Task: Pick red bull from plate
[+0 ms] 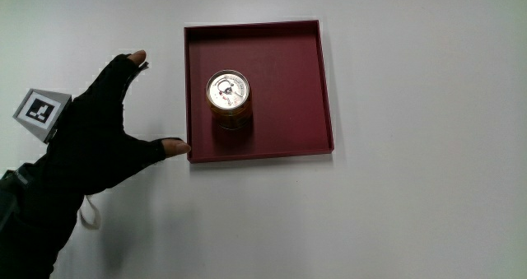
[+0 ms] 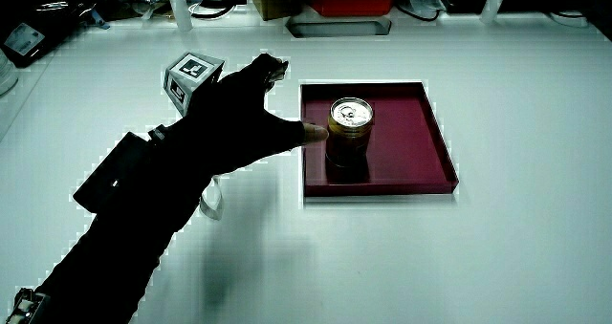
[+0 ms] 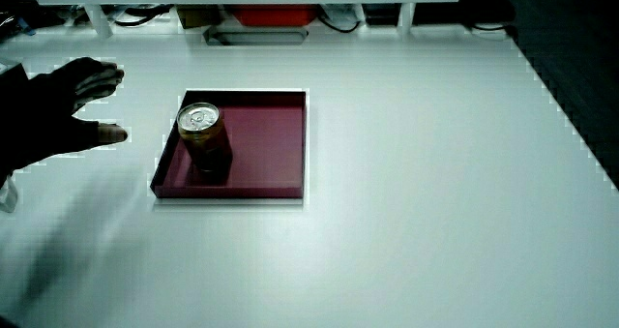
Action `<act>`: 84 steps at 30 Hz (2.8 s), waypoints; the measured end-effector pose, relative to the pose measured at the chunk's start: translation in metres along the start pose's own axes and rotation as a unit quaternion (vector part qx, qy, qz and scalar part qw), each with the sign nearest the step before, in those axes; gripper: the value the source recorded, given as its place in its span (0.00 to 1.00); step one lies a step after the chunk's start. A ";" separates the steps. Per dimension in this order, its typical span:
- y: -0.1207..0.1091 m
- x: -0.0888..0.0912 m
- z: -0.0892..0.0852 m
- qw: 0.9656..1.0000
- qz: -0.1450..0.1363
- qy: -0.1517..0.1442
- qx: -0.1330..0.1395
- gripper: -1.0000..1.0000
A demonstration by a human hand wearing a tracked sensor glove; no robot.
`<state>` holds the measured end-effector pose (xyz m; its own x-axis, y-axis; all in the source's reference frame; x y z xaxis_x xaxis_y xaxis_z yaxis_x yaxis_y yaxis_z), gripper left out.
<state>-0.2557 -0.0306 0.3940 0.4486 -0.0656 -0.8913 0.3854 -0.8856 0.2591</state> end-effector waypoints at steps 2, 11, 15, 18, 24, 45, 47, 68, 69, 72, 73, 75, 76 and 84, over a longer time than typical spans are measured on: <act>0.002 -0.005 -0.001 1.000 0.011 -0.001 0.001 0.50; 0.024 -0.015 -0.019 0.999 0.027 -0.021 -0.012 0.50; 0.035 -0.021 -0.028 0.999 0.034 -0.023 -0.016 0.50; 0.043 -0.021 -0.035 0.998 0.039 -0.044 -0.019 0.50; 0.057 -0.024 -0.048 0.997 0.071 -0.012 -0.026 0.50; 0.081 -0.036 -0.077 0.996 0.077 -0.003 -0.038 0.50; 0.081 -0.035 -0.077 0.996 0.076 -0.007 -0.040 0.50; 0.076 -0.036 -0.078 0.998 0.056 -0.004 0.000 0.88; 0.076 -0.038 -0.077 0.999 0.050 -0.001 0.004 0.90; 0.075 -0.037 -0.077 0.999 0.043 -0.004 0.014 0.96; 0.074 -0.037 -0.077 0.999 0.049 -0.001 0.019 0.98; 0.072 -0.038 -0.076 0.998 0.048 -0.008 0.027 1.00; 0.071 -0.038 -0.075 0.998 0.044 -0.011 0.031 1.00; 0.062 -0.018 -0.067 0.998 0.018 -0.006 0.052 1.00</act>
<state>-0.1862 -0.0534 0.4508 0.4498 -0.1027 -0.8872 0.2843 -0.9252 0.2512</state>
